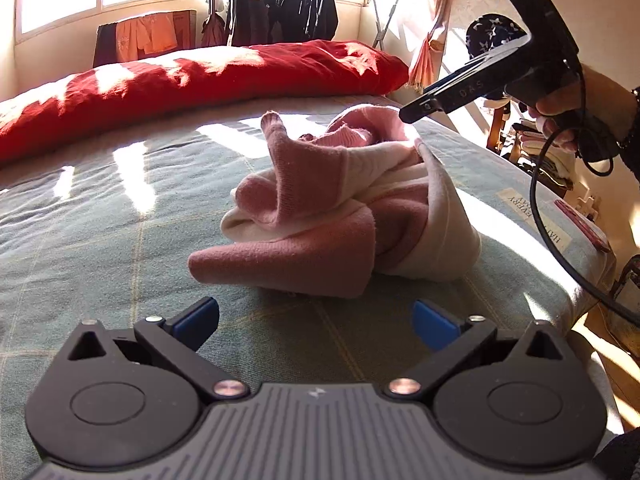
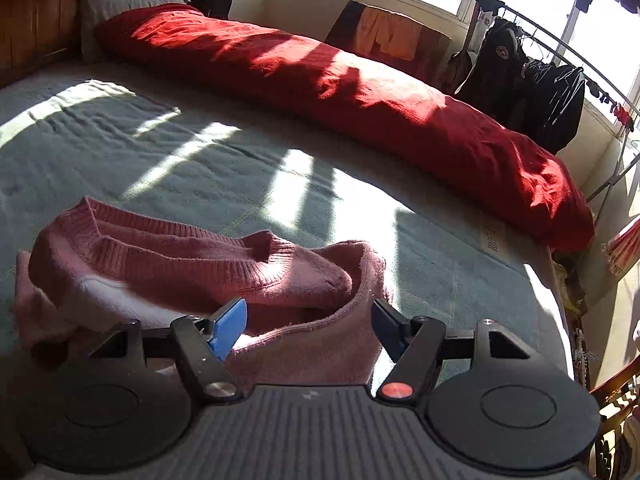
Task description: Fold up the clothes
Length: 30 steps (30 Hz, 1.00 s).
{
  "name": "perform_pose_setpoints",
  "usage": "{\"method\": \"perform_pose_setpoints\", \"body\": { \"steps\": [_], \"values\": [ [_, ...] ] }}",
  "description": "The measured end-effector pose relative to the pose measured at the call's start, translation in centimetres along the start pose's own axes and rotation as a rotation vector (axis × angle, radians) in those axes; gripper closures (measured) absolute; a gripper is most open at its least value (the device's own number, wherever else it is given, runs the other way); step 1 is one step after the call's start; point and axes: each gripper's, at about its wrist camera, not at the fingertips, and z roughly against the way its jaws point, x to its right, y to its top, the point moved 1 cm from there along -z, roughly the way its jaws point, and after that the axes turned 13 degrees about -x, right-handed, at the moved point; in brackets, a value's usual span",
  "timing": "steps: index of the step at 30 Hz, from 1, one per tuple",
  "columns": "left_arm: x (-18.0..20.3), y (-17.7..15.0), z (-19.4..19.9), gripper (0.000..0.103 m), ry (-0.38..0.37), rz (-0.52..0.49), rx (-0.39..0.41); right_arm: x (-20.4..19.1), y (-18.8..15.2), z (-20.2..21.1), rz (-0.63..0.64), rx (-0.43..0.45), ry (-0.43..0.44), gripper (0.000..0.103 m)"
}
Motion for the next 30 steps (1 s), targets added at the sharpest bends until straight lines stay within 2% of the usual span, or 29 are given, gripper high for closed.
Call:
{"method": "perform_pose_setpoints", "body": {
  "steps": [4,6,9,13,21,24,27,30],
  "values": [
    [0.0,-0.5,1.5,0.002,0.009,0.018,0.03,-4.1,-1.7,0.6,0.038,0.009,0.045,0.028],
    [-0.1,-0.7,2.2,0.011,0.025,0.023,0.041,-5.5,-2.5,0.3,0.041,0.009,0.062,0.026],
    [-0.3,-0.7,2.8,0.014,0.041,0.021,0.049,-6.5,-3.6,-0.4,0.007,0.003,0.099,0.025],
    [-0.6,-0.2,2.7,0.014,0.061,0.002,0.045,-6.7,-4.4,-1.5,-0.006,0.007,0.096,0.018],
    [-2.1,3.8,-1.2,0.014,0.065,-0.067,0.048,-5.4,-5.2,-3.6,-0.025,0.016,0.136,0.0],
    [-2.8,6.1,-3.5,0.014,0.051,-0.135,0.042,-5.2,-5.3,-4.1,-0.018,0.004,0.151,0.0],
    [-3.1,7.9,-5.5,0.013,0.016,-0.178,0.011,-5.4,-4.9,-4.3,0.0,-0.031,0.157,0.0],
    [-3.2,9.2,-6.8,0.012,-0.052,-0.199,-0.057,-4.8,-4.6,-5.5,-0.088,-0.159,0.202,0.0]
  ]
}}
